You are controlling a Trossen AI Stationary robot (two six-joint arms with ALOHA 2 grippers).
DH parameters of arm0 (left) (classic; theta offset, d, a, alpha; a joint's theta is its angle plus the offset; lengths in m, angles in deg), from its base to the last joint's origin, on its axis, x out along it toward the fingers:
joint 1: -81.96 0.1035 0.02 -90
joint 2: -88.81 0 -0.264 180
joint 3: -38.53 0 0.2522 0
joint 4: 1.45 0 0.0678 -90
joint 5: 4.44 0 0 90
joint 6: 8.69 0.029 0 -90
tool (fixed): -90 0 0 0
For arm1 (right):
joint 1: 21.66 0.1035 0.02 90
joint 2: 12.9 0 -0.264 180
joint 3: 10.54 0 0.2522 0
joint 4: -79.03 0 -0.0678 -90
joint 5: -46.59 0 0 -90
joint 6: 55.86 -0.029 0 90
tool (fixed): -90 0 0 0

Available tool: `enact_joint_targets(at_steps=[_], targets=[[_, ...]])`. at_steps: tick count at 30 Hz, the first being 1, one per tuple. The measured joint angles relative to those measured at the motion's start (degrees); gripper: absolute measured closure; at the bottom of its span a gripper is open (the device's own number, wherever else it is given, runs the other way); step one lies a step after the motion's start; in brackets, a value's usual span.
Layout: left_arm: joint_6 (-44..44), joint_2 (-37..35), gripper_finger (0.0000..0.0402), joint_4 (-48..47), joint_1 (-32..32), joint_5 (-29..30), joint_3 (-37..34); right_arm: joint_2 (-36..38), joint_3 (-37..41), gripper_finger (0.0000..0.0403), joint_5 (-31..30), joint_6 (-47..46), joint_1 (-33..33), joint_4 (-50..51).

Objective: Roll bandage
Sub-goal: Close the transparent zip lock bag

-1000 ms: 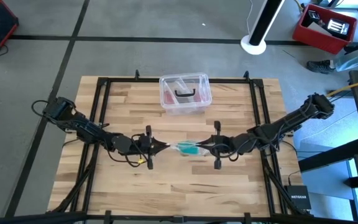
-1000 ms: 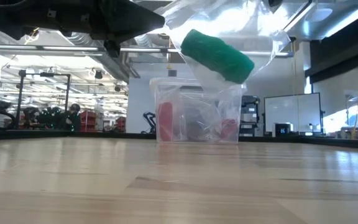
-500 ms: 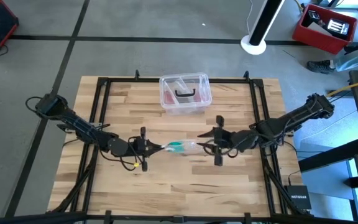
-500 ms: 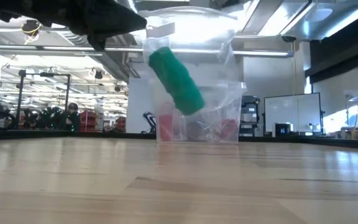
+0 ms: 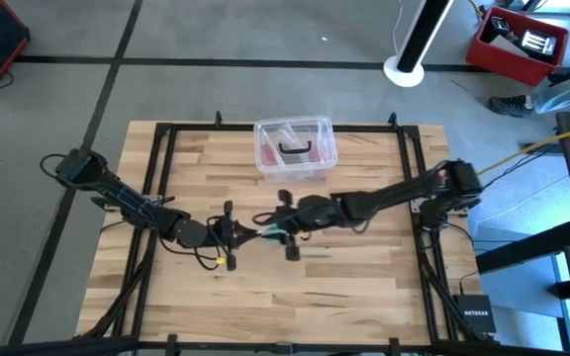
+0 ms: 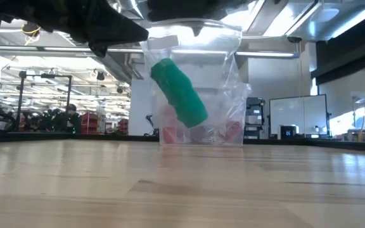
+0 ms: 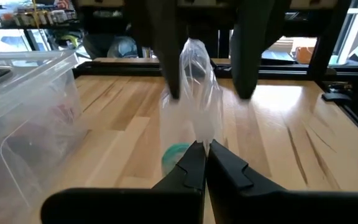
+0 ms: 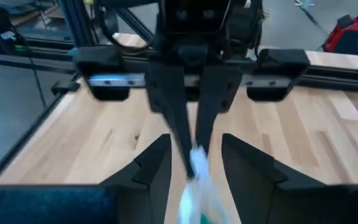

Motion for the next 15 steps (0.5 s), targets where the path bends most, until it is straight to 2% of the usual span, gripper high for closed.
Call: enact_joint_targets(at_steps=[4, 10, 15], targets=[[-0.07, 0.01, 0.0401, -0.73, 0.00, -0.02, 0.00, -3.51, -2.97, 0.0258, 1.00, 1.85, -1.04, 1.67], [-0.28, 0.01, 0.0401, -1.07, -0.11, -0.02, 0.00, -3.94, -3.95, 0.0261, 1.37, 3.48, -1.19, 5.04], [0.01, 0.01, 0.0401, -0.98, -0.11, -0.02, 0.00, -3.99, -3.93, 0.0302, 1.35, 4.18, -1.06, 4.90]])
